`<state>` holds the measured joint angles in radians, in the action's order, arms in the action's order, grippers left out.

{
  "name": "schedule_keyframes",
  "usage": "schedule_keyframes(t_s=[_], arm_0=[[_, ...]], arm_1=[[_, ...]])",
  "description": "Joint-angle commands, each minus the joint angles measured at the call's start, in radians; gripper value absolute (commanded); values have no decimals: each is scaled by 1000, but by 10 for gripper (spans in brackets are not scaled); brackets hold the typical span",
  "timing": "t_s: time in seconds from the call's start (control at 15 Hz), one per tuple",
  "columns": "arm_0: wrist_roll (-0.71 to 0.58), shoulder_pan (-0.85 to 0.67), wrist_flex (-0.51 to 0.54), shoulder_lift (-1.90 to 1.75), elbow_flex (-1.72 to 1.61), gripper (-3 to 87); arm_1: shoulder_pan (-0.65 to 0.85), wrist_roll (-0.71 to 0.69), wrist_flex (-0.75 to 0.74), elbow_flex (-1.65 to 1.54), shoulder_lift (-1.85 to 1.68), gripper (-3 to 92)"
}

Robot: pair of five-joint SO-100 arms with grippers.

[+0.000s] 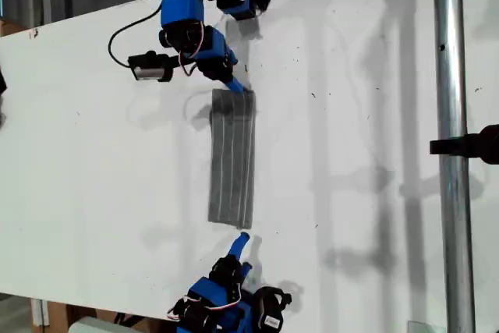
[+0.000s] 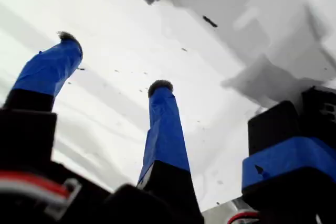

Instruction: Grasp corners of a towel and fold twice.

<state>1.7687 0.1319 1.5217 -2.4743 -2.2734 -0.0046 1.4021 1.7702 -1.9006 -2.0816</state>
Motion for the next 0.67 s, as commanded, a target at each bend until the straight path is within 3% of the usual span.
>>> schedule_keyframes(t_s=[0.0, 0.07, 0.2, 0.27, 0.47, 0.6], arm_0=[[86, 63, -130, -403, -313, 321], [86, 92, -207, -626, -469, 307], [130, 127, -175, -1009, -713, 283], [92, 126, -195, -1003, -746, 285], [95, 89, -212, -1005, -828, 251], [118, 100, -204, -1005, -824, 224]], arm_1=[[28, 71, -106, -304, -336, 302], [49, 80, -172, -449, -442, 307], [78, 89, -345, -676, -594, 309], [129, 61, -436, -721, -548, 323], [244, -67, -684, -448, 143, 359], [293, -117, -755, -293, 394, 353]])
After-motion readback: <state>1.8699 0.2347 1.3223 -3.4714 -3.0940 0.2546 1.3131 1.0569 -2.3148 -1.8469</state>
